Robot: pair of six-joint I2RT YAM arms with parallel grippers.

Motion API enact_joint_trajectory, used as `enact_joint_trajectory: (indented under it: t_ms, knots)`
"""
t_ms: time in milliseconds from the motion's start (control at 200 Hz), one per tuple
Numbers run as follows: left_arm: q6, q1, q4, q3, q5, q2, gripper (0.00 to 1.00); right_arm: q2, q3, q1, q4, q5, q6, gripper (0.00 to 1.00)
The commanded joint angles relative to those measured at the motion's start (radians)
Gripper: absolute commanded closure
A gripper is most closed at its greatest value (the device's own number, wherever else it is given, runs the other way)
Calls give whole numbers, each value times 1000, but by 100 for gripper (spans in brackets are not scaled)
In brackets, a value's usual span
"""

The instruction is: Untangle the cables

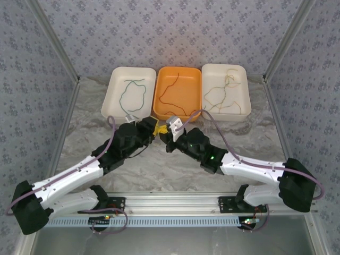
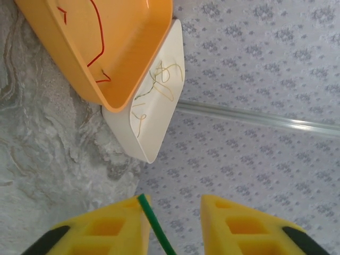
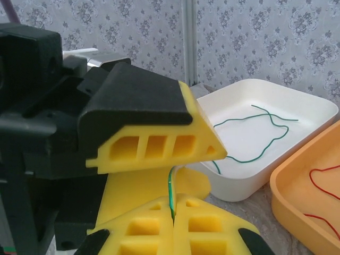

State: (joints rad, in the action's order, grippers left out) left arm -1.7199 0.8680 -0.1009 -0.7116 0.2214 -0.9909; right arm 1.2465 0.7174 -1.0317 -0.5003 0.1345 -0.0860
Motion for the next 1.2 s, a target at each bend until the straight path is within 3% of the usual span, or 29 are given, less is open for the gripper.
enact_joint_trajectory:
  t_ms: [0,75,190,350,495,754,969,1069,1194]
  knots:
    - [23,-20,-13,-15,-8,23,86,5,25,-10,-16,-10,-14,100]
    - [61,-31,15,-29,-22,33,100,8,32,-8,18,-7,-13,100]
    - [239,-48,186,-131,-26,42,100,26,88,22,148,-58,-30,100]
    - [560,-57,427,-324,-58,-12,100,76,202,107,359,-274,-103,100]
    - [775,-56,505,-436,-163,-101,100,123,301,155,503,-431,-136,100]
    - [939,-54,543,-521,-230,-158,100,291,511,201,765,-561,-112,100]
    - [961,-64,565,-554,-231,-156,100,267,529,206,726,-534,-120,100]
    - [967,-82,572,-577,-241,-155,100,218,502,197,692,-519,-128,77]
    - [971,-93,567,-599,-269,-165,100,111,368,184,583,-450,-145,59]
